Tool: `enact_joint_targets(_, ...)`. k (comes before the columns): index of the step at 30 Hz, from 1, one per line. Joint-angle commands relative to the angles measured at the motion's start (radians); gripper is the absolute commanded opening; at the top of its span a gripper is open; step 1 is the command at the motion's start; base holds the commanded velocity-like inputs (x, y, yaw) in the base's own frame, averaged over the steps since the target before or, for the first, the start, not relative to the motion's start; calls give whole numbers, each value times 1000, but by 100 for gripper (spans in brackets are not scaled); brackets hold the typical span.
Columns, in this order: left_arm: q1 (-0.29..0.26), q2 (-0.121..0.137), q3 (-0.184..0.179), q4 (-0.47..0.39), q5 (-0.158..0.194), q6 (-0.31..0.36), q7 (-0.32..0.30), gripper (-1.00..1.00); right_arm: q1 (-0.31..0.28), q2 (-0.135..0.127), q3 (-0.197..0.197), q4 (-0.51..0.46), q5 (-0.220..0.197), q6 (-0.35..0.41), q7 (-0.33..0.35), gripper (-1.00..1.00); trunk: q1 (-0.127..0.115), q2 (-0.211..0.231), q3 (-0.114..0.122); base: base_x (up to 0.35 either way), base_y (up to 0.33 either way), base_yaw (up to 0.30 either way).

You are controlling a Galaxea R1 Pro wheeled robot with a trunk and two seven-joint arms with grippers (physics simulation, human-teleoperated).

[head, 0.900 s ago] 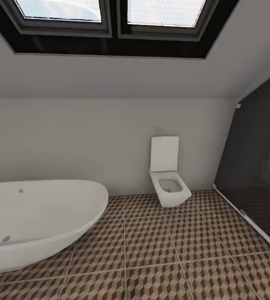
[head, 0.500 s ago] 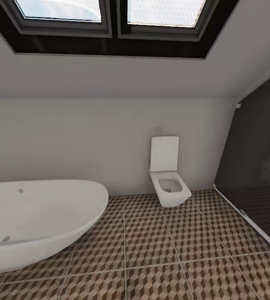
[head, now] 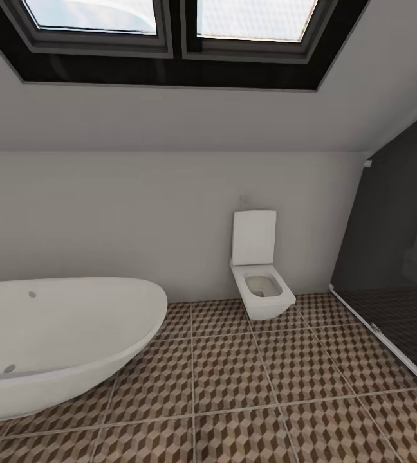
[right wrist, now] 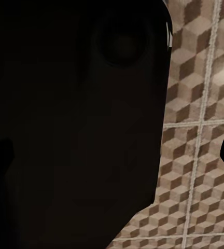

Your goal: Take the four mousetraps from the cabinet in the bathroom and place them on the bathroom floor. Make sure all four end up on the same floor surface, and ensure that at least two of them are either under or directly next to the same bathroom sink.

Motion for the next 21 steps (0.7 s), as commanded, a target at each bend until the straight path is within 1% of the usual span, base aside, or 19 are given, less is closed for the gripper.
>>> enact_joint_targets(1, 0, 0, 1, -1, 1, -2, 0, 100, 0, 0, 1, 0, 1, -1, 0, 100, 0, 0, -1, 0, 0, 0)
enact_joint_targets(13, 0, 0, 1, -1, 1, -3, 0, 100, 0, 2, 0, 0, -1, -3, 0, 100, 0, 0, 0, 0, 0, -12)
enact_joint_targets(17, 0, 0, 2, -1, 1, -3, 0, 100, 0, 3, -1, 0, -4, -3, 0, 100, 0, 0, 1, 0, 0, -140)
enact_joint_targets(21, 0, 0, 1, -1, 1, -3, 0, 100, 0, 3, -2, 0, -6, -3, 0, 100, 0, 0, 2, 0, 0, -209)
